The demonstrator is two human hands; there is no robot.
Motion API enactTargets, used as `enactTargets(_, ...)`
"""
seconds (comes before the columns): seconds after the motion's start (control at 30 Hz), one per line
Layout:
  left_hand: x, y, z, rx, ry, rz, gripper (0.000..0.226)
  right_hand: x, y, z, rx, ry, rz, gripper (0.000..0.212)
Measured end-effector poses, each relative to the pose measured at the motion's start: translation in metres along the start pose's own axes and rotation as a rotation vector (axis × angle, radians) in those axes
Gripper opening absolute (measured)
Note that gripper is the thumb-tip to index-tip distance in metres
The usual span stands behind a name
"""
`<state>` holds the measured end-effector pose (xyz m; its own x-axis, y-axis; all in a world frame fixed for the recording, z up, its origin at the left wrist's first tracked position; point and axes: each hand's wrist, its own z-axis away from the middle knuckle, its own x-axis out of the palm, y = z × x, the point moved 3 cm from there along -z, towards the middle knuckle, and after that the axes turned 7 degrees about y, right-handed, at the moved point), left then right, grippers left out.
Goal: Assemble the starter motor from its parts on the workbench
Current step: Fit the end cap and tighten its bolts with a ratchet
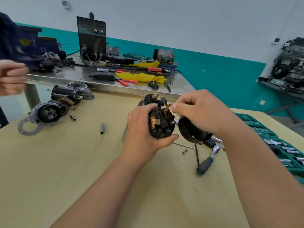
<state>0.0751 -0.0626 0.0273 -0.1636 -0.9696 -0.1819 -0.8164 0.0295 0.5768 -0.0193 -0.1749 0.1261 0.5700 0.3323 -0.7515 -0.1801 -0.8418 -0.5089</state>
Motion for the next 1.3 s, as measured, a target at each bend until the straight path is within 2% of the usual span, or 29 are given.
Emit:
enactTargets(0.1,0.005,0.004,-0.002,0.000,0.007,-0.041,0.076,-0.005,-0.017,0.016,-0.080,0.128,0.026,0.021)
enactTargets(0.23,0.011,0.011,-0.001,-0.026,0.009,-0.109,0.057,0.023,-0.028,0.032,-0.121,0.118,0.236,0.021)
enactTargets(0.3,0.012,0.012,0.002,-0.016,0.012,-0.139,0.049,0.029,-0.026,0.034,-0.147,0.163,0.263,0.019)
enactTargets(0.47,0.012,0.013,0.001,-0.045,-0.010,-0.126,0.062,0.027,-0.019,0.037,-0.258,0.156,0.183,0.014)
enactTargets(0.6,0.011,0.012,0.000,-0.069,-0.003,-0.106,0.068,0.019,-0.008,0.034,-0.106,0.110,-0.189,0.008)
enactTargets(0.67,0.012,0.011,-0.002,-0.069,-0.019,-0.119,0.069,0.012,0.005,0.029,0.043,0.182,-0.371,0.013)
enactTargets(0.73,0.013,0.009,-0.004,-0.069,-0.050,-0.156,0.074,0.009,0.027,0.025,0.360,0.298,-0.609,0.026)
enactTargets(0.77,0.013,0.008,-0.005,-0.058,-0.060,-0.172,0.076,0.013,0.039,0.024,0.558,0.301,-0.785,0.031)
enactTargets(0.8,0.012,0.008,-0.006,-0.035,-0.063,-0.182,0.075,0.021,0.047,0.026,0.726,0.265,-0.974,0.034)
enactTargets(0.87,0.006,0.011,-0.009,0.013,-0.036,-0.175,0.071,0.038,0.058,0.030,0.901,0.176,-1.231,0.033)
enactTargets(0.97,-0.006,0.021,-0.016,0.011,0.088,-0.134,0.065,0.056,0.062,0.036,0.916,0.075,-1.316,0.027)
enactTargets(1.1,-0.015,0.033,-0.029,-0.260,0.235,0.009,0.051,0.063,0.045,0.034,0.832,-0.049,-1.622,0.030)
enactTargets(1.2,-0.014,0.026,-0.040,-0.422,0.196,0.092,0.046,0.063,0.036,0.027,0.817,0.029,-1.702,0.023)
enactTargets(1.3,-0.011,0.015,-0.048,-0.491,0.133,0.171,0.041,0.059,0.034,0.015,0.872,0.154,-1.607,0.023)
